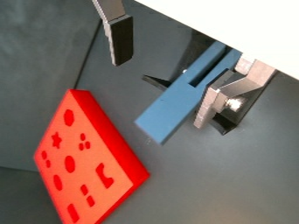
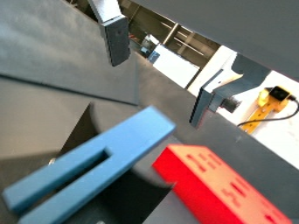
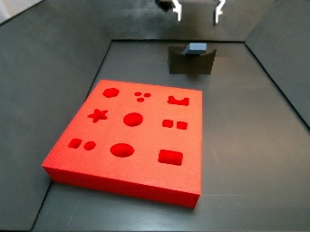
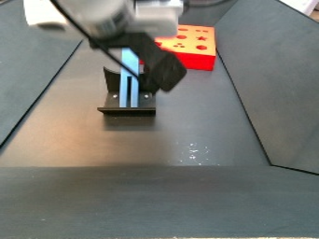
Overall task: Pick up the double-square object. Move up. Rotate the double-square object. Place the double-square object on the fixture. Regrasp the double-square object. Move to above the board. Insert the double-square object.
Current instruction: Regrasp the double-square object.
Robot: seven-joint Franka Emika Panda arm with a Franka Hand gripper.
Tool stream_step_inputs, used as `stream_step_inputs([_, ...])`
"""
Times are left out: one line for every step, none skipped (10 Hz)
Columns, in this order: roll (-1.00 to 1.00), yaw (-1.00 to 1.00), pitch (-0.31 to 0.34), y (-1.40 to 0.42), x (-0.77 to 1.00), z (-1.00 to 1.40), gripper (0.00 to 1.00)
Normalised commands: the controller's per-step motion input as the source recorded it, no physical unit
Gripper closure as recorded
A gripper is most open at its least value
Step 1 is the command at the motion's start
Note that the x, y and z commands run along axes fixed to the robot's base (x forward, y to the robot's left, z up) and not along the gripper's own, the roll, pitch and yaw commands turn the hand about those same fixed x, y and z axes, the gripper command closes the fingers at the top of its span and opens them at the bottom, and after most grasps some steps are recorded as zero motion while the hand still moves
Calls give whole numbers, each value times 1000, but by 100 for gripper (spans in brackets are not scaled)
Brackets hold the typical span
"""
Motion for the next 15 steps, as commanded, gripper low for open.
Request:
stream_step_inputs([57,-17,40,1,-31,240,0])
stream_step_inputs([1000,29,45,-1000,11,967,0])
stream_step_inputs([1000,29,44,-1000,11,931,0])
stream_step_inputs([1000,28,37,-1000,-18,924,0])
stream_step_inputs([1000,28,27,-1000,-70,874,0])
stream_step_inputs([1000,27,22,-890,-81,714,0])
stream_step_inputs([1000,27,19,-649,-61,413,0])
stream_step_inputs([1000,27,18,-520,-52,257,0])
stream_step_inputs([1000,28,14,-192,-21,15,0])
stream_step_inputs([1000,28,13,-54,-22,-15,0])
stream_step_inputs([1000,29,11,14,-22,-10,0])
stream_step_inputs([1000,29,7,-18,-20,4,0])
stream_step_inputs([1000,30,3,-24,-22,17,0])
stream_step_inputs([1000,31,0,-18,-19,6,0])
stream_step_inputs([1000,32,-4,-16,-10,4,0])
